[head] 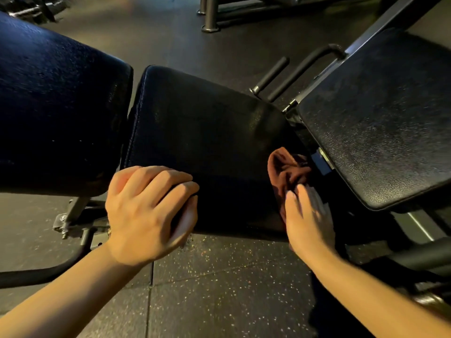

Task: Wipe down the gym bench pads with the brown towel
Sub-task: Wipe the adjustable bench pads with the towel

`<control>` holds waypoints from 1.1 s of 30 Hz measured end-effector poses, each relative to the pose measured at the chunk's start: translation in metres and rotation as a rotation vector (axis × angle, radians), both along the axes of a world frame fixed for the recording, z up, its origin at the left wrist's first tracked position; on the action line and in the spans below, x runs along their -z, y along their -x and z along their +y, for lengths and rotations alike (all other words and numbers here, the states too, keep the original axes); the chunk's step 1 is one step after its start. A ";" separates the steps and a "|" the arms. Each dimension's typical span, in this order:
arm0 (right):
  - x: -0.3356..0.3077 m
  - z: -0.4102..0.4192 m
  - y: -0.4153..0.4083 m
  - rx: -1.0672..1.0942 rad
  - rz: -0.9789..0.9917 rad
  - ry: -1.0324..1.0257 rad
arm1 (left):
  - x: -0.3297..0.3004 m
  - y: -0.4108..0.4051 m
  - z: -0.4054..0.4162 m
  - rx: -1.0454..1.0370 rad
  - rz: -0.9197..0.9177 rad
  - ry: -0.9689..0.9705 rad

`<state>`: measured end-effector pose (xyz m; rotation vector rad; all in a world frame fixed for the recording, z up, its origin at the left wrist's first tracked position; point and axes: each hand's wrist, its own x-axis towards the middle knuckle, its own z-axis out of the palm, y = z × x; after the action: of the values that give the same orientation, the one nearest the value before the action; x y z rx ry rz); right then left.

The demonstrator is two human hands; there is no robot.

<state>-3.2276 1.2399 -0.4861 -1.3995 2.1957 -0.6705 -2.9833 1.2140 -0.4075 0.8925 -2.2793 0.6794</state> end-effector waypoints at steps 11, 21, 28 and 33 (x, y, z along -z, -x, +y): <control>-0.040 0.021 -0.001 -0.320 -0.271 0.145 | -0.005 -0.002 0.003 0.004 -0.050 -0.091; -0.019 0.007 0.052 -0.885 0.423 0.025 | 0.000 -0.019 0.014 0.068 -0.138 -0.190; 0.013 0.005 0.021 -0.819 0.581 0.528 | -0.005 -0.029 0.023 0.097 0.022 -0.181; -0.014 -0.010 -0.031 -0.891 0.517 0.835 | -0.014 -0.028 0.021 0.105 -0.004 -0.162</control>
<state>-3.1964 1.2301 -0.4723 -2.9570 1.2758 -0.9652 -2.9552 1.2355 -0.3938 0.8383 -2.3919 0.4557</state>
